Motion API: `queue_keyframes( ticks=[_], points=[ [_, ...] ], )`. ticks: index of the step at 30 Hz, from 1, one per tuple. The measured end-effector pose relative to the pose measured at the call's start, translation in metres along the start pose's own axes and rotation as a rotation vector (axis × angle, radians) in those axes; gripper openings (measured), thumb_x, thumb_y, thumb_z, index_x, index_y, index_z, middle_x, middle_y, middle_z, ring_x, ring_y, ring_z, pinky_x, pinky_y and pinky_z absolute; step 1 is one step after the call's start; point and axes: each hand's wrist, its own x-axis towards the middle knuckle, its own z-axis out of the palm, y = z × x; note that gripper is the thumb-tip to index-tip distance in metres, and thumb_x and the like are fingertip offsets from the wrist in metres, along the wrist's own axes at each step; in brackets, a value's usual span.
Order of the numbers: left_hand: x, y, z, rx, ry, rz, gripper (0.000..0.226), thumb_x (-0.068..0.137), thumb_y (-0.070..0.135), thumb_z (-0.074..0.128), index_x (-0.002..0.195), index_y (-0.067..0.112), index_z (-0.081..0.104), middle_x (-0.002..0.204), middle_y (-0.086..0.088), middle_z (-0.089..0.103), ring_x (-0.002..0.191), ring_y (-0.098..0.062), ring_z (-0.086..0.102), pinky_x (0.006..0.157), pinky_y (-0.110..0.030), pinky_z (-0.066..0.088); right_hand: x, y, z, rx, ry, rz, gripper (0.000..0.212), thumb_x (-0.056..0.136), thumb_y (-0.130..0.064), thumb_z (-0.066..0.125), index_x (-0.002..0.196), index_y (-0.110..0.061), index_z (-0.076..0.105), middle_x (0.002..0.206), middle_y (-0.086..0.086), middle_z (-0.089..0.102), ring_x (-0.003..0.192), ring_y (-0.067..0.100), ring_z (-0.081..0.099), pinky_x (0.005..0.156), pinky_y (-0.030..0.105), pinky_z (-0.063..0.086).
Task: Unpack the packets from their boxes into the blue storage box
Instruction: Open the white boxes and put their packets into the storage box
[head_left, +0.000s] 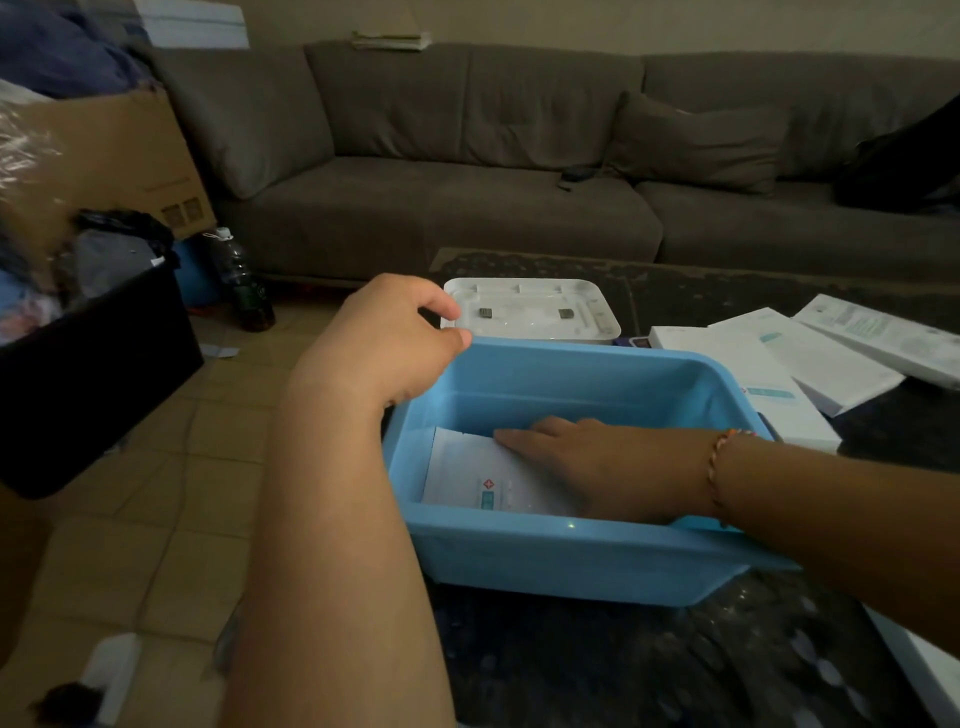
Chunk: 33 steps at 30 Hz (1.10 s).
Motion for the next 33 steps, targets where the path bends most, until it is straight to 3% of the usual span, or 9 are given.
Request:
queue_keyframes(
  ticks=[3,10,13,16,21,26,29,33],
  points=[
    [0.001,0.001,0.001,0.009,0.001,0.010,0.023,0.091,0.036,0.068,0.114,0.031,0.066,0.111,-0.002,0.070,0.104,-0.019,0.064,0.089,-0.036,0.052,0.001,0.000,0.002,-0.020,0.008,0.002,0.084,0.093,-0.041,0.059,0.155,-0.028,0.004,0.154,0.007,0.026,0.133,0.034,0.040,0.111,0.044,0.032],
    [-0.004,0.011,0.000,0.032,0.011,0.017,0.026,0.093,0.039,0.064,0.118,0.031,0.064,0.114,0.000,0.069,0.102,-0.021,0.064,0.092,-0.042,0.054,0.002,0.001,-0.003,-0.030,0.074,-0.016,0.083,0.089,-0.047,0.062,0.154,-0.029,0.013,0.153,0.006,0.032,0.136,0.032,0.039,0.110,0.048,0.035],
    [-0.005,0.015,-0.001,0.033,0.013,0.027,0.028,0.093,0.041,0.063,0.119,0.032,0.063,0.112,0.000,0.069,0.098,-0.020,0.065,0.089,-0.040,0.055,0.005,-0.002,-0.005,0.044,0.105,-0.080,0.085,0.090,-0.042,0.063,0.154,-0.030,0.010,0.152,0.007,0.032,0.135,0.032,0.041,0.111,0.042,0.033],
    [-0.005,0.016,-0.001,0.026,0.019,0.035,0.028,0.093,0.041,0.063,0.119,0.032,0.063,0.105,0.001,0.070,0.092,-0.018,0.066,0.082,-0.036,0.055,0.010,-0.011,-0.004,-0.031,0.147,-0.150,0.084,0.092,-0.033,0.061,0.155,-0.035,0.004,0.148,0.007,0.031,0.128,0.032,0.046,0.103,0.043,0.040],
    [-0.003,0.013,-0.001,0.013,0.018,0.044,0.029,0.092,0.040,0.064,0.120,0.030,0.063,0.099,0.002,0.071,0.088,-0.017,0.066,0.084,-0.037,0.056,0.020,-0.015,-0.010,-0.084,0.098,-0.159,0.086,0.091,-0.036,0.062,0.154,-0.038,0.003,0.149,0.005,0.024,0.128,0.029,0.045,0.097,0.036,0.039],
    [0.000,0.011,0.000,-0.004,0.007,0.051,0.030,0.092,0.041,0.064,0.120,0.029,0.064,0.102,0.001,0.071,0.085,-0.016,0.067,0.076,-0.033,0.055,0.027,-0.018,-0.010,-0.074,0.044,-0.144,0.087,0.091,-0.039,0.061,0.156,-0.030,0.003,0.147,0.006,0.023,0.128,0.030,0.045,0.104,0.037,0.035],
    [0.001,0.010,0.001,0.003,0.000,0.050,0.029,0.091,0.043,0.064,0.118,0.032,0.063,0.107,0.000,0.070,0.082,-0.016,0.067,0.065,-0.027,0.049,0.031,-0.019,-0.009,-0.052,0.027,-0.141,0.090,0.091,-0.038,0.061,0.156,-0.024,0.000,0.149,0.007,0.021,0.136,0.031,0.036,0.111,0.038,0.030],
    [0.000,0.011,0.003,0.001,-0.006,0.051,0.029,0.090,0.044,0.065,0.116,0.033,0.063,0.108,-0.001,0.070,0.085,-0.017,0.067,0.062,-0.027,0.047,0.035,-0.018,-0.005,-0.014,0.019,-0.146,0.088,0.091,-0.036,0.062,0.156,-0.023,0.004,0.151,0.008,0.019,0.140,0.033,0.026,0.115,0.041,0.024]
  ],
)
